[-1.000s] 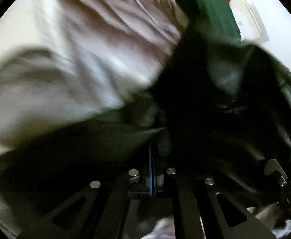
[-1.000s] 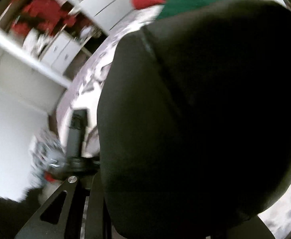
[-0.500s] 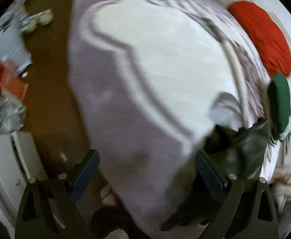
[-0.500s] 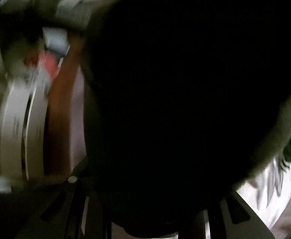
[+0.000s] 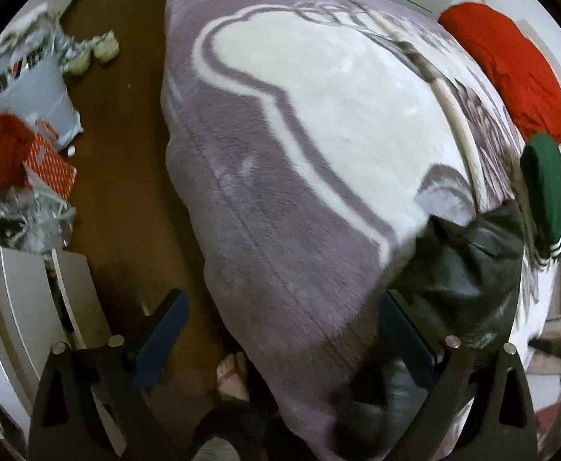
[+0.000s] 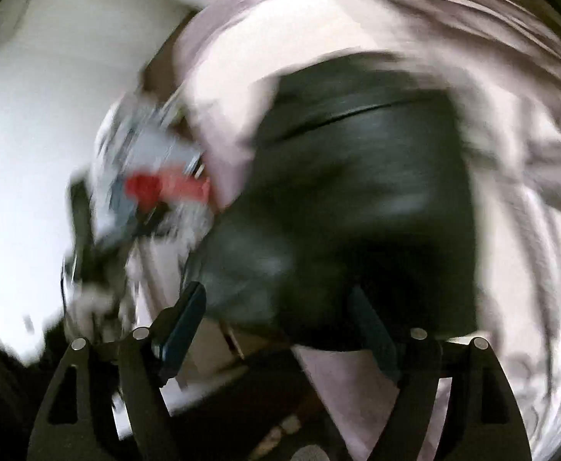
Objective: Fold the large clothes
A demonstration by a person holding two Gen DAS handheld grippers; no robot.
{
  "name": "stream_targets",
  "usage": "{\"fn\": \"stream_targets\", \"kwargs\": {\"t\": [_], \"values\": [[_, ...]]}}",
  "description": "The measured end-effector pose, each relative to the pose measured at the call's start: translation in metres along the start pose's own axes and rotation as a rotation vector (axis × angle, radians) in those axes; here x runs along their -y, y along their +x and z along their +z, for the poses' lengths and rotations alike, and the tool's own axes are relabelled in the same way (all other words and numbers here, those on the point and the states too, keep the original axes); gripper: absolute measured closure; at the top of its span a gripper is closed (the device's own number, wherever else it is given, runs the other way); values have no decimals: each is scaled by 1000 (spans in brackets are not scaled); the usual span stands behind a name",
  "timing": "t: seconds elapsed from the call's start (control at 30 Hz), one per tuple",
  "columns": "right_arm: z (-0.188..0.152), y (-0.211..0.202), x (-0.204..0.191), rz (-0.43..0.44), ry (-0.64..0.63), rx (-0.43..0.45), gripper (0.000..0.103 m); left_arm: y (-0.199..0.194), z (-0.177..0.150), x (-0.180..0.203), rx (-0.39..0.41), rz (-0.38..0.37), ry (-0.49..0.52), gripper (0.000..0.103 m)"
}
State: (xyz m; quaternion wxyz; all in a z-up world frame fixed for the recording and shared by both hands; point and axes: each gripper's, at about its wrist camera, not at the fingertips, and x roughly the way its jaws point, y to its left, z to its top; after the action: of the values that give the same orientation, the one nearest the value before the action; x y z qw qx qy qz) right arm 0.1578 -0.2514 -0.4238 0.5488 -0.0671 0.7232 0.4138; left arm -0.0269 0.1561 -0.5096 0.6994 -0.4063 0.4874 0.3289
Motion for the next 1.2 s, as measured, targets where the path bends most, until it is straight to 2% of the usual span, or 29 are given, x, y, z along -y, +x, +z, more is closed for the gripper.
{"fn": "stream_targets", "kwargs": {"t": [0.07, 0.13, 0.17, 0.23, 0.3, 0.33, 0.4, 0.47, 0.53, 0.6, 0.7, 0.77, 0.83, 0.9, 0.93, 0.97, 1.0, 1.03, 1.1, 1.17, 1.2], "values": [[37, 17, 38, -5, 77, -11, 20, 5, -5, 12, -10, -10, 8, 1], [54, 43, 83, 75, 121, -82, 19, 16, -13, 22, -40, -14, -2, 1], [56, 59, 103, 152, 134, -139, 17, 20, -16, 25, -55, -13, -6, 1], [59, 98, 117, 326, 158, -241, 4, 30, -22, 29, -83, -6, -19, 1], [68, 124, 127, 431, 159, -322, 1, 34, -26, 29, -99, 6, -33, 1], [73, 129, 124, 450, 142, -318, 1, 34, -26, 29, -102, 13, -40, 1], [77, 138, 114, 451, 110, -260, 2, 32, -27, 29, -94, 38, -51, 1], [76, 133, 103, 406, 115, -182, 10, 27, -25, 32, -79, 61, -50, 1], [65, 116, 99, 365, 174, -95, 28, 19, -19, 36, -53, 79, -48, 1], [52, 101, 97, 364, 229, -15, 40, 12, -14, 43, -28, 90, -39, 1], [15, 75, 103, 430, 404, 151, 49, -1, -6, 59, 14, 91, -17, 1], [-13, 61, 111, 491, 530, 263, 50, -8, -2, 72, 40, 80, 6, 1], [-49, 27, 132, 543, 671, 418, 51, -15, 0, 89, 67, 65, 43, 1], [-88, 3, 155, 550, 816, 573, 51, -16, -2, 106, 78, 47, 82, 1], [-103, 1, 161, 536, 866, 614, 50, -13, -4, 117, 74, 34, 110, 1], [-118, 0, 169, 459, 899, 617, 48, -8, -6, 122, 65, 28, 126, 1], [-122, -1, 180, 417, 911, 578, 41, 2, -11, 133, 41, 18, 149, 1], [-127, 9, 187, 396, 935, 498, 33, 11, -15, 140, 14, 4, 160, 1], [-132, 25, 204, 391, 948, 322, 25, 34, -29, 160, -59, -52, 175, 1], [-134, 19, 204, 369, 900, 252, 25, 53, -43, 180, -123, -99, 183, 1], [-131, 9, 202, 322, 858, 227, 25, 61, -48, 186, -149, -125, 174, 1]]}}
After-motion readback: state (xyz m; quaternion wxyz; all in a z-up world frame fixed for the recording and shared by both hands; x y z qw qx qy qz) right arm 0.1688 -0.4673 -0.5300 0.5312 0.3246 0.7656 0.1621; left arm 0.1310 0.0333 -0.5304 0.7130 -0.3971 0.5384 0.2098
